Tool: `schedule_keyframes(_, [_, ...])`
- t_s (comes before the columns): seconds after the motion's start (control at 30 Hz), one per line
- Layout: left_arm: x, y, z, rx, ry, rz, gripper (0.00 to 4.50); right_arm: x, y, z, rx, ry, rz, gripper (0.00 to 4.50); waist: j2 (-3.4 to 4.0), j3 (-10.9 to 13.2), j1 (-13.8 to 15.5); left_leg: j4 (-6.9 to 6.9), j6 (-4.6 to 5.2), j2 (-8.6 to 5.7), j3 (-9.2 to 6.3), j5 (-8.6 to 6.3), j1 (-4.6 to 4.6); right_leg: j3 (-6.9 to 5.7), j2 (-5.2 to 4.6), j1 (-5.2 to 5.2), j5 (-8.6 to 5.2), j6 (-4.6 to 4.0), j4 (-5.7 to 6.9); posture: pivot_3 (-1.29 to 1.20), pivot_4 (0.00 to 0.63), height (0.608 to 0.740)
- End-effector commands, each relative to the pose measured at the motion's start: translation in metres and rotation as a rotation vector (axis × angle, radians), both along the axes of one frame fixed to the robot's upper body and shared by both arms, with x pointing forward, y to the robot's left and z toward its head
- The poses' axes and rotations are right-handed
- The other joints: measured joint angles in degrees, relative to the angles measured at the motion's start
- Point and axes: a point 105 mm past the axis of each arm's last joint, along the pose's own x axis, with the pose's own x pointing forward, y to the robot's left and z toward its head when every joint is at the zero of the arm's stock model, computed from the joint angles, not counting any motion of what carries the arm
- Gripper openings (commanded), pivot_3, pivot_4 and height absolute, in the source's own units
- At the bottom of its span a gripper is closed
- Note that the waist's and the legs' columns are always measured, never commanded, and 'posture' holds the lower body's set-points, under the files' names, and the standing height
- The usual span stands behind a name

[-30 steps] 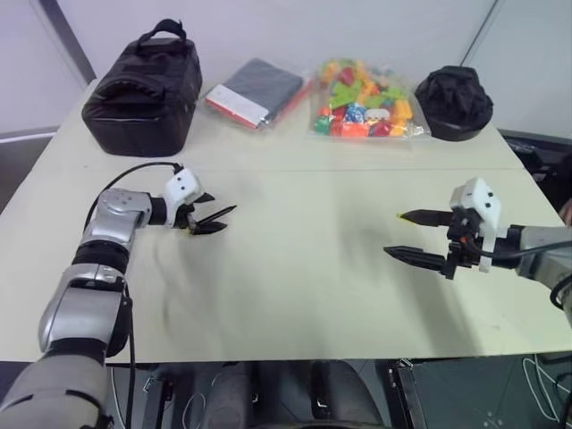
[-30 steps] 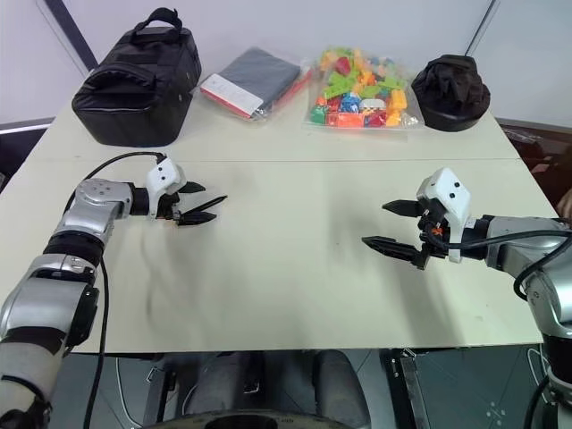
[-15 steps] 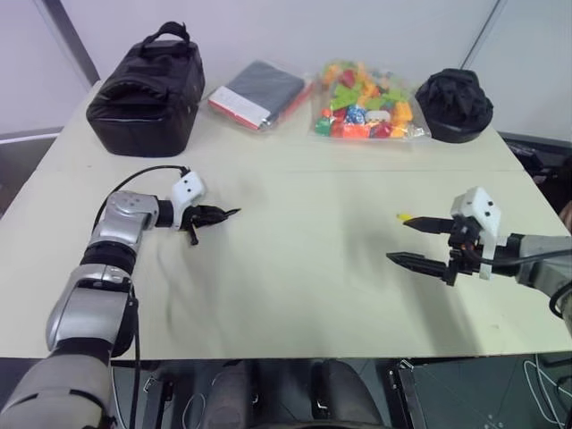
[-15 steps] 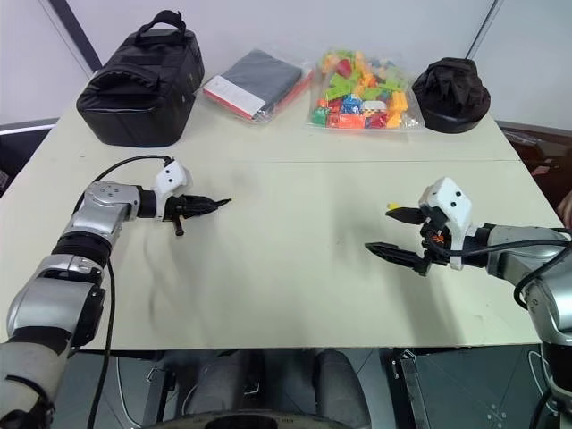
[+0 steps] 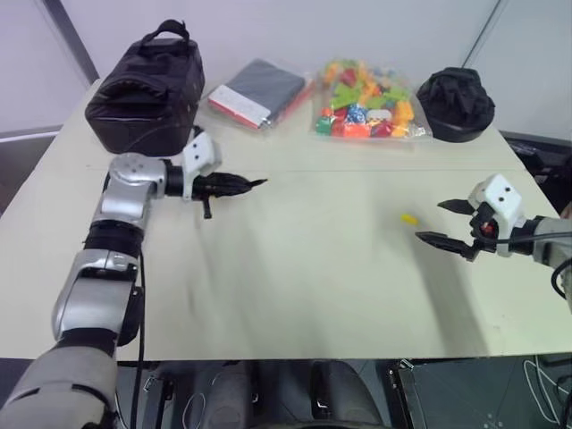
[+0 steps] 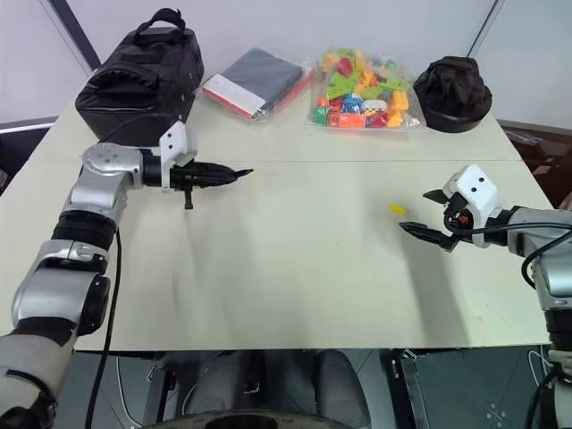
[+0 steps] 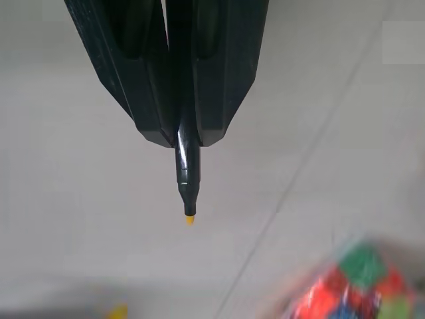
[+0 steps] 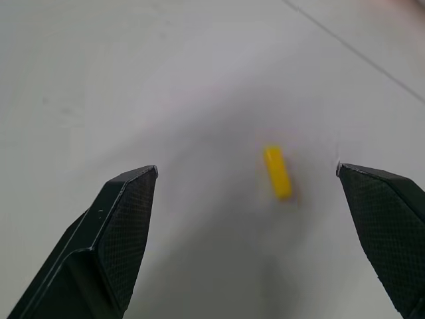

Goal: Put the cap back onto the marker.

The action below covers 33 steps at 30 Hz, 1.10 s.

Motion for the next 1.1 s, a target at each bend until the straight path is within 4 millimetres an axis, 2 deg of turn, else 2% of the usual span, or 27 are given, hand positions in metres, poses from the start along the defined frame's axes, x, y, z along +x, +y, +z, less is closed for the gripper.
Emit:
schedule_keyframes(0.03, [-0.006,-0.016,0.022,0.007,-0.053,-0.1,0.02,0.01,-0.001,0.005,0.01,-0.032,0.022,4.5,0.0,0.0,-0.13,0.0,0.0,0.01,-0.01,0.0,0.0,0.0,0.02,0.0,0.0,0.0,0.0,0.0,0.15,0.74])
schedule_keyframes(0.13, [-0.01,-0.027,0.029,0.024,-0.062,-0.157,0.02,0.019,-0.002,0.001,0.036,-0.033,0.018,4.5,0.0,0.0,-0.5,-0.01,0.0,0.02,-0.01,0.0,0.0,0.0,0.08,-0.01,0.0,0.0,0.0,0.0,0.15,0.74])
schedule_keyframes(0.3, [-0.008,-0.031,0.029,0.046,-0.069,-0.174,0.02,0.027,-0.003,-0.013,0.043,0.0,0.022,4.5,0.01,0.01,-1.19,-0.03,-0.02,0.02,-0.02,0.01,-0.01,0.01,0.08,-0.02,0.0,0.01,-0.01,0.0,0.15,0.74])
schedule_keyframes(0.6, [-0.009,-0.026,0.024,0.06,-0.054,-0.169,0.02,0.044,0.002,-0.026,0.164,0.016,-0.014,4.5,0.03,0.02,-1.43,-0.04,-0.06,0.03,0.02,0.03,0.0,0.04,0.07,-0.04,0.0,0.02,0.0,0.0,0.15,0.74])
schedule_keyframes(0.83, [-0.009,-0.021,0.021,0.073,-0.057,-0.149,0.02,0.053,0.009,-0.032,0.164,0.027,-0.005,4.5,0.03,0.02,-1.4,-0.05,-0.09,0.04,0.03,0.05,0.0,0.05,0.07,-0.04,0.0,0.02,0.0,0.0,0.15,0.74])
schedule_keyframes(1.1, [-0.011,-0.016,0.017,0.066,-0.06,-0.121,0.02,0.051,0.005,-0.046,0.123,0.078,-0.003,4.5,0.04,0.02,-1.36,-0.04,-0.22,0.04,0.05,0.13,0.0,0.06,0.04,-0.04,0.0,0.02,0.01,0.0,0.15,0.74])
